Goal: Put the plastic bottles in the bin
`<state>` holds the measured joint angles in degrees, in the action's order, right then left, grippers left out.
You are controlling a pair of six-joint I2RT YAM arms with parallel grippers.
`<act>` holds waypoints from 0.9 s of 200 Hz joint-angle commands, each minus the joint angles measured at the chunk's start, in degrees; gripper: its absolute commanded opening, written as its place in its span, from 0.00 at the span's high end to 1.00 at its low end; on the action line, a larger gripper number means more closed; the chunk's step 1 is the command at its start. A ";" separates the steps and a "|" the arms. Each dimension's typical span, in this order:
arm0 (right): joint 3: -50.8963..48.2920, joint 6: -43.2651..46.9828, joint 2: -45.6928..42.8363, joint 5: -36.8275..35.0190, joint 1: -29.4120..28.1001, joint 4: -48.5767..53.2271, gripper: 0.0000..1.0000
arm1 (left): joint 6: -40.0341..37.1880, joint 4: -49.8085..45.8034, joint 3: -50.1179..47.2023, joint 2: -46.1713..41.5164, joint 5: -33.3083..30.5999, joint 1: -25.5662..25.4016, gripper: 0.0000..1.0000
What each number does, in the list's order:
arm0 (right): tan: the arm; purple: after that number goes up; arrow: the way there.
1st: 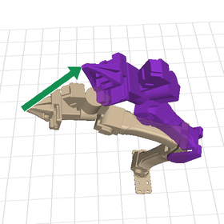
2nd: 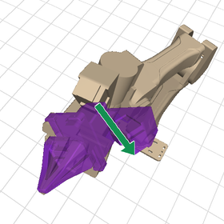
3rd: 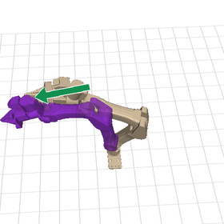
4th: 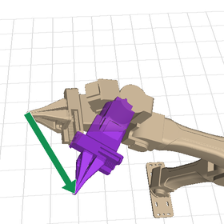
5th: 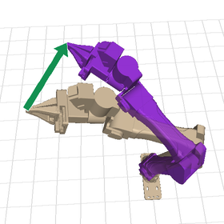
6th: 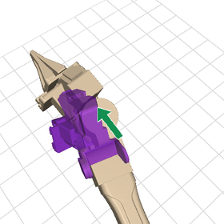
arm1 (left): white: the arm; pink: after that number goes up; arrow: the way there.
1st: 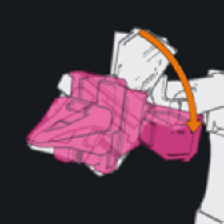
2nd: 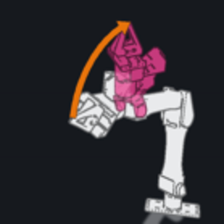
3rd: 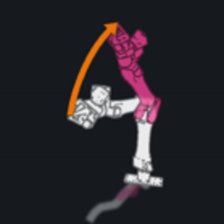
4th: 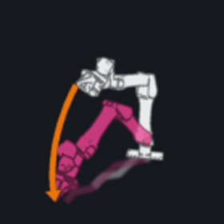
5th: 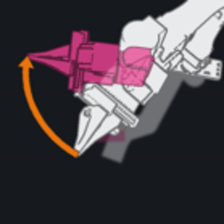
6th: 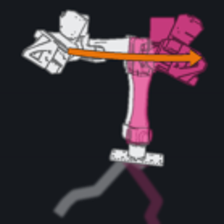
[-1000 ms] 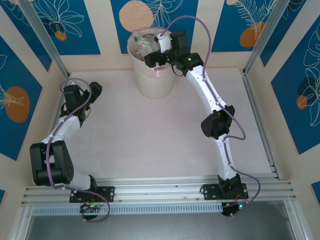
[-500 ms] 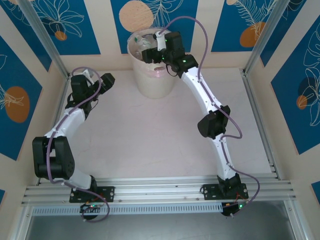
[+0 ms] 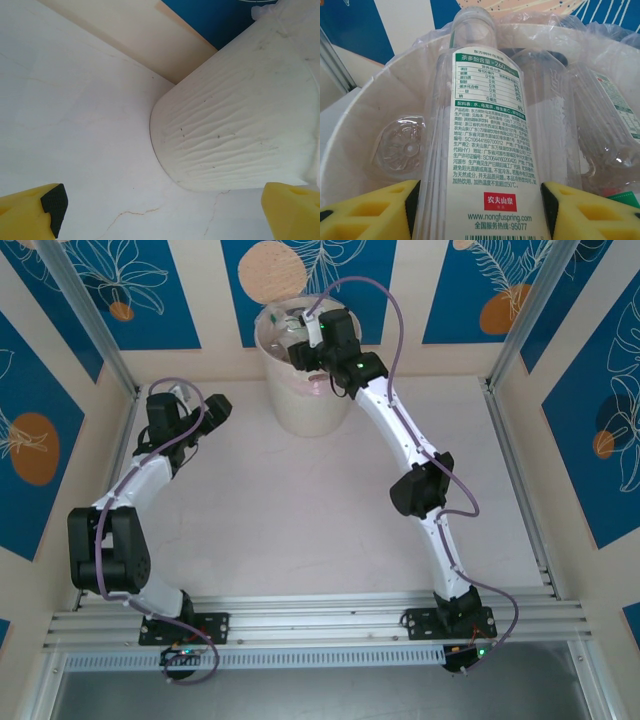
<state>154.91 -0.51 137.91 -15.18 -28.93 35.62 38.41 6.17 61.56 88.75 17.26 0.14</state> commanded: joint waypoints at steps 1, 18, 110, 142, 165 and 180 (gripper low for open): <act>0.32 4.49 1.93 0.75 2.00 10.01 0.53 | -0.86 -1.07 1.63 0.64 -1.24 0.21 0.00; 0.24 6.00 2.19 -2.16 2.67 11.94 0.56 | -0.88 -1.34 1.68 0.80 -1.54 0.21 0.00; -0.55 6.29 -4.37 13.89 2.75 5.12 0.14 | -1.15 -2.91 1.85 0.55 -2.16 0.25 0.00; -3.87 0.04 -8.27 13.97 3.19 -0.41 0.14 | -1.22 -3.08 1.89 0.55 -2.08 0.21 0.00; -5.76 -5.06 -9.23 14.30 3.93 -3.43 0.15 | -1.31 -3.36 1.90 0.51 -2.14 0.27 0.00; -5.76 -7.29 -8.86 13.84 4.47 -3.91 0.17 | -1.39 -3.61 1.94 0.57 -2.19 0.30 0.00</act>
<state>149.77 -1.61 131.74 -2.74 -25.54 35.18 38.41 3.53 61.58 89.01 15.99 0.14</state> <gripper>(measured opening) 0.846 0.999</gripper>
